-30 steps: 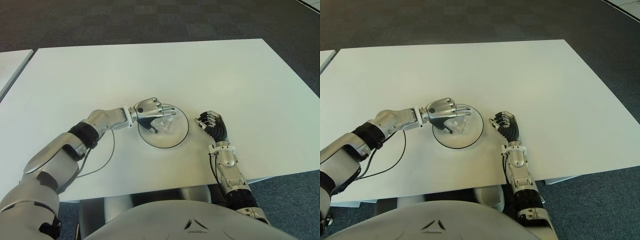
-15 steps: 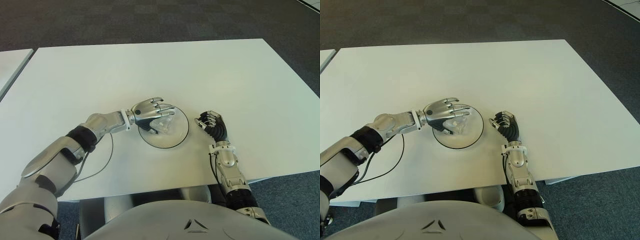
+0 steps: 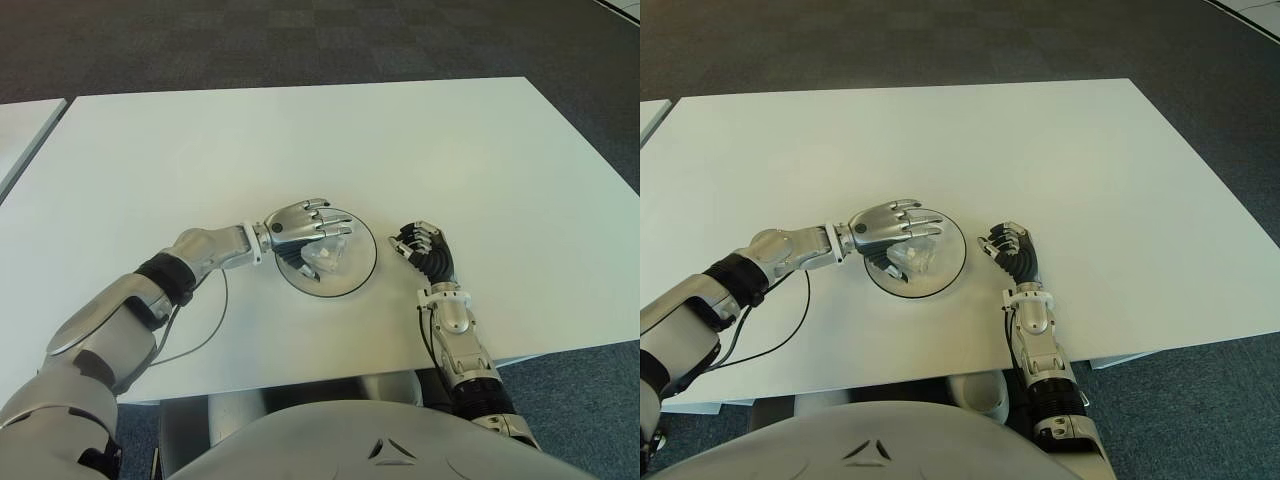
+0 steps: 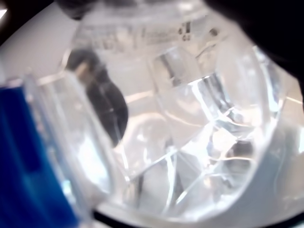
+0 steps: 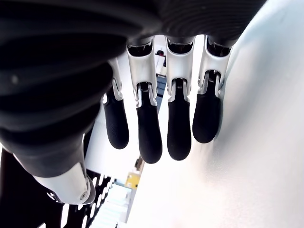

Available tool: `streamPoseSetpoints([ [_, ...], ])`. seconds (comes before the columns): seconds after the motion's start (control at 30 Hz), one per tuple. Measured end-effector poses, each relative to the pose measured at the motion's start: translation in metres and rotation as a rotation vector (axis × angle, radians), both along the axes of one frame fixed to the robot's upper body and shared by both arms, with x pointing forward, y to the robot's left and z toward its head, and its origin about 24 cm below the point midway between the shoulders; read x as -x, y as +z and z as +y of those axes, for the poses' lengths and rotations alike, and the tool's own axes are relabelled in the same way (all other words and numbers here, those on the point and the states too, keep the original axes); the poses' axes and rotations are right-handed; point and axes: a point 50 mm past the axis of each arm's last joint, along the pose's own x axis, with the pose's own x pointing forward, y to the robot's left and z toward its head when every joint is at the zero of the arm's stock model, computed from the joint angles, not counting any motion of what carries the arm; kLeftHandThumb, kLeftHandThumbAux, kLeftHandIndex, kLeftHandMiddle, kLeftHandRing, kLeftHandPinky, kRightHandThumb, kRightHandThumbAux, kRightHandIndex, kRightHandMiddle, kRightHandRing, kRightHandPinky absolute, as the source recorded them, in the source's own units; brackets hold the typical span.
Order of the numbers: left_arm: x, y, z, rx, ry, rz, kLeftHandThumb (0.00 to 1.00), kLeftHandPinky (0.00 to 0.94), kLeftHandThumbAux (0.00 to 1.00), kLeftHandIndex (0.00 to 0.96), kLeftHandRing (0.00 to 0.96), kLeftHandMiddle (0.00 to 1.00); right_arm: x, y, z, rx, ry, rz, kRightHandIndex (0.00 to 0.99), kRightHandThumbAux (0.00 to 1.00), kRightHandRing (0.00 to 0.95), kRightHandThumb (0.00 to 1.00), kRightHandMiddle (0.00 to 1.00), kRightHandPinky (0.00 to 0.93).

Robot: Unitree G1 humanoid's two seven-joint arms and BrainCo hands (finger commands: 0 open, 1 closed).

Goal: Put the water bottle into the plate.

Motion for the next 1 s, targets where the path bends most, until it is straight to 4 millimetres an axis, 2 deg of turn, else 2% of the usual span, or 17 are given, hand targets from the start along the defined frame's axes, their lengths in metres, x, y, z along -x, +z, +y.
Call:
streamPoseSetpoints([
  [0.63,-0.0003,0.0038,-0.0018,0.029,-0.007,-0.015,0.106,0.000,0.254,0.000,0.000,0.000,0.0002,0.0001,0.0001,0.004,-0.001,0.000,0.425,0.733,0.515,0.707,0.527,0.502],
  [1.0,-0.0021,0.0087,0.0023,0.140,0.047,-0.071,0.123,0.000,0.254,0.000,0.000,0.000,-0.0001,0.0004,0.0004,0.009,0.001,-0.001,0.426,0.733,0.515,0.707,0.520,0.521],
])
